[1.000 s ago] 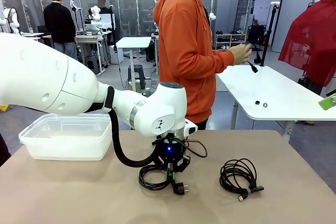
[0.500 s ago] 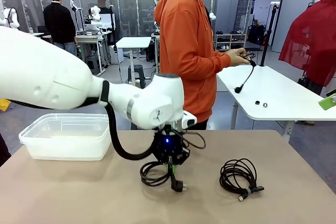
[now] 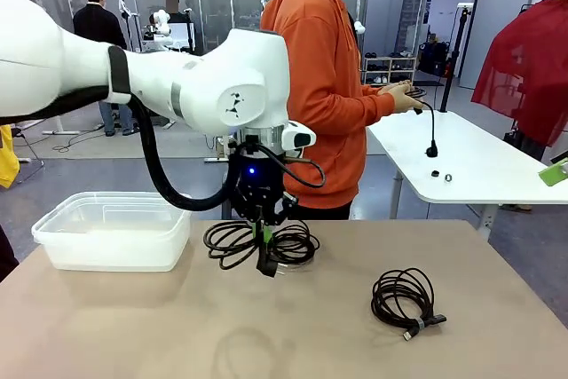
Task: Organize and store the cables.
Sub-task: Place the Power Cable into the Organizing box.
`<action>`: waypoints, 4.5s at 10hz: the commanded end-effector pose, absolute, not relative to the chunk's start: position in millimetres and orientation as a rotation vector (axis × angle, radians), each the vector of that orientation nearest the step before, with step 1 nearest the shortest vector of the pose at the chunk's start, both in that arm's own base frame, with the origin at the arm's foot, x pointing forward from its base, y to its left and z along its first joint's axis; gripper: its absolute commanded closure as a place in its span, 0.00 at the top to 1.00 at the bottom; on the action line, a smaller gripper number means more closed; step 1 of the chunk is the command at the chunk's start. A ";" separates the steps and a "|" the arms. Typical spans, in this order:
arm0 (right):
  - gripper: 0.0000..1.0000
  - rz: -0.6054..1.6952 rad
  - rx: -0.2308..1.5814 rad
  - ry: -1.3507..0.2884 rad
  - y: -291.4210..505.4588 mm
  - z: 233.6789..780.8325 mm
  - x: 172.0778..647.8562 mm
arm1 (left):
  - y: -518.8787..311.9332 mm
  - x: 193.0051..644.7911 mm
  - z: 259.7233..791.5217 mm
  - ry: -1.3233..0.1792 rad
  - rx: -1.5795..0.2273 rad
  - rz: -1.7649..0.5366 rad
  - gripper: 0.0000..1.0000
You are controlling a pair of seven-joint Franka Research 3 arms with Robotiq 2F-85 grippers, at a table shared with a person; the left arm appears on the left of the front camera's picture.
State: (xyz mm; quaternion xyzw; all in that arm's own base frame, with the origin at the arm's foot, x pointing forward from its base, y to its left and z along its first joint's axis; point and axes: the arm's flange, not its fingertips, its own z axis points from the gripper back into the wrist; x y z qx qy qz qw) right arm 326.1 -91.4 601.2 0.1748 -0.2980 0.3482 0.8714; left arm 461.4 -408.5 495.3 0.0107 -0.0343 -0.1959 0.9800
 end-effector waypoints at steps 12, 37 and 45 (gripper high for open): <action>1.00 0.741 0.374 -0.627 -91.8 600.6 326.0 | -397.9 457.9 519.5 -0.166 0.175 -0.632 0.00; 1.00 0.741 0.374 -0.627 -91.8 600.6 326.0 | -124.8 551.8 538.2 -0.228 0.223 -0.405 0.17; 1.00 0.741 0.374 -0.627 -91.8 600.6 326.0 | -58.3 638.6 500.4 -0.196 0.144 -0.154 0.17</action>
